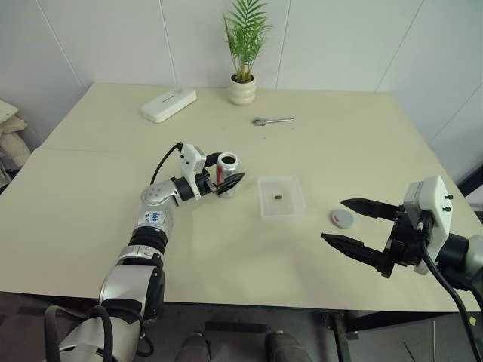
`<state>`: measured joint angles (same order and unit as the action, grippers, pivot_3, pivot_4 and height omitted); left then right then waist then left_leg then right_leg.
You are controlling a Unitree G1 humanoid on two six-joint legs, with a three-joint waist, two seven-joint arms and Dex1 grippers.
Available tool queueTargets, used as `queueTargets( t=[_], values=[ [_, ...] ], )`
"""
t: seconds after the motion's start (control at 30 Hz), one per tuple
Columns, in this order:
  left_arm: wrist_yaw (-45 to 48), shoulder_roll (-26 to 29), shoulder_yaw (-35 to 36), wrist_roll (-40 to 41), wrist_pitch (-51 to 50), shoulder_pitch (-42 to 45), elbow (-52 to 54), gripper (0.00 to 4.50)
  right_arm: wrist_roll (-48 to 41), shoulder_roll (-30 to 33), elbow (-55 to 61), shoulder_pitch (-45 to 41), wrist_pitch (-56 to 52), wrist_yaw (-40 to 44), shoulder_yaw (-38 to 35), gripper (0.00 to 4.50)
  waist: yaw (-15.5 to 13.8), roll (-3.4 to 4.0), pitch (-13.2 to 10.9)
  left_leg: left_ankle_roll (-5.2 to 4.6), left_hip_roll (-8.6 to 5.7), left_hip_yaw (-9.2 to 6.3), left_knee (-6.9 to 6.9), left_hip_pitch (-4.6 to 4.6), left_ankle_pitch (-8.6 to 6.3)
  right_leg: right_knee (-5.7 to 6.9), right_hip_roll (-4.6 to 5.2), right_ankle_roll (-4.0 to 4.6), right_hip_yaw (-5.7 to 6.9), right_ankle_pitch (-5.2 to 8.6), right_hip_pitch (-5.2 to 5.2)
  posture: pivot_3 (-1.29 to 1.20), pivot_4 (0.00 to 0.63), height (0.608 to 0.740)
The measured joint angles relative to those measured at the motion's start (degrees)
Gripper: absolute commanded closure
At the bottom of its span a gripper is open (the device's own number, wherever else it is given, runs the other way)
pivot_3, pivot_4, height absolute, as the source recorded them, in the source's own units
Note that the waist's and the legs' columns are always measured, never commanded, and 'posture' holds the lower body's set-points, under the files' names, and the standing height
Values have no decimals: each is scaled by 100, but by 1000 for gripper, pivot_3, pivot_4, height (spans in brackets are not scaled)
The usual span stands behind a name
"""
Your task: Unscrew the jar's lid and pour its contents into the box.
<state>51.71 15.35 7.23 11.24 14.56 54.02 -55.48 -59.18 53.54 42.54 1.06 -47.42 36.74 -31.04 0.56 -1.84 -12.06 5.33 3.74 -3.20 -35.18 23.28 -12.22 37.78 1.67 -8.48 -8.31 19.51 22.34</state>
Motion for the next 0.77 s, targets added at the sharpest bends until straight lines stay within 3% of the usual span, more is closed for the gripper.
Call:
queueTargets(
  t=[0.2,0.57,0.77],
  values=[
    [260,277,-132,2,-339,-311,610,46,-32,51,14,123,4,59,-117,0,43,0,0,0,0,3,4,-1,0,-3,0,0,-4,0,1,0,150,740],
    [1785,1833,-156,418,-1681,-1177,2064,46,-2,399,-122,175,18,413,-330,0,136,0,0,0,4,8,14,-2,-3,-12,0,4,-7,2,4,0,150,740],
    [2786,2553,50,817,-1973,-1560,2202,46,313,524,-547,11,207,846,-295,0,129,-2,-1,0,7,13,15,0,-6,-19,0,11,-9,5,9,0,150,740]
  ],
)
